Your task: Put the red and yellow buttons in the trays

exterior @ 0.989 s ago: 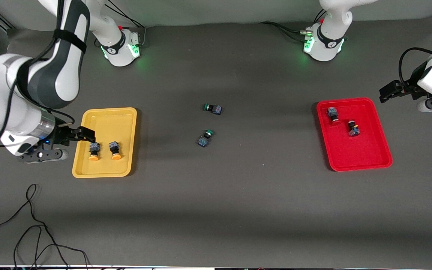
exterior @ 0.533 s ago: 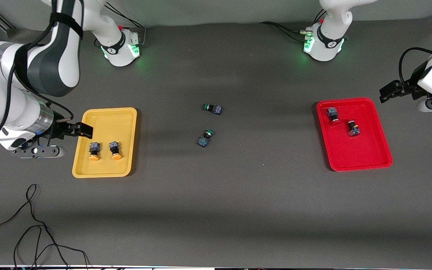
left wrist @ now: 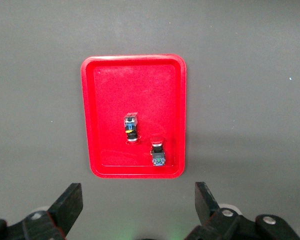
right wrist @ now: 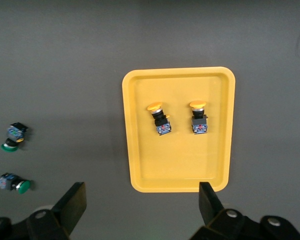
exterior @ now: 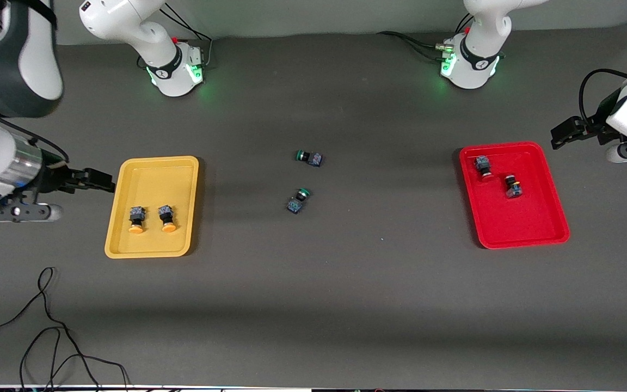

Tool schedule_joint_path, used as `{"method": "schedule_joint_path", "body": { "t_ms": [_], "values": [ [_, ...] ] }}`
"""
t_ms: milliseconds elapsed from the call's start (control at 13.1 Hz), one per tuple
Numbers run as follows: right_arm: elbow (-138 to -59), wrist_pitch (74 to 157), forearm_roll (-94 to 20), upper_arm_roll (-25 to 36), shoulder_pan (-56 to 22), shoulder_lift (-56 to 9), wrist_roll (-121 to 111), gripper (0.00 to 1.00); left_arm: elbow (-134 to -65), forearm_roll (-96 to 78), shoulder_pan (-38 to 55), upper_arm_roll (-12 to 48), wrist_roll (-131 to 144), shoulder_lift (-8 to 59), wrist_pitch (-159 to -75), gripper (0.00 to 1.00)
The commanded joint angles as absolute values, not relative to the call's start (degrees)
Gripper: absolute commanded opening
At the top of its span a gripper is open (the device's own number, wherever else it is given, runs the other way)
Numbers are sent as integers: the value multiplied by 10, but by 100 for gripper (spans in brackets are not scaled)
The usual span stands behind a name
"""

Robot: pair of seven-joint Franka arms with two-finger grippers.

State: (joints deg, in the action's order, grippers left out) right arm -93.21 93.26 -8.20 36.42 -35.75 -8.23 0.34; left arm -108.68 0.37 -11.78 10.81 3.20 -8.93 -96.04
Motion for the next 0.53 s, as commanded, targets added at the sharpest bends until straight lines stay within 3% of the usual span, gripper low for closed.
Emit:
{"method": "schedule_joint_path", "body": {
  "t_ms": [0,228,457],
  "values": [
    [-954,931,-50,229,-233,-37,24,100,-1073,5,-115,107,25,-86,-944,100],
    [-962,924,-41,71,-61,-8,24,100,-1073,5,-115,106,25,-84,-941,100],
    [-963,922,-25,30,-5,11,17,100,-1073,5,-115,106,25,-83,-941,100]
  ]
}}
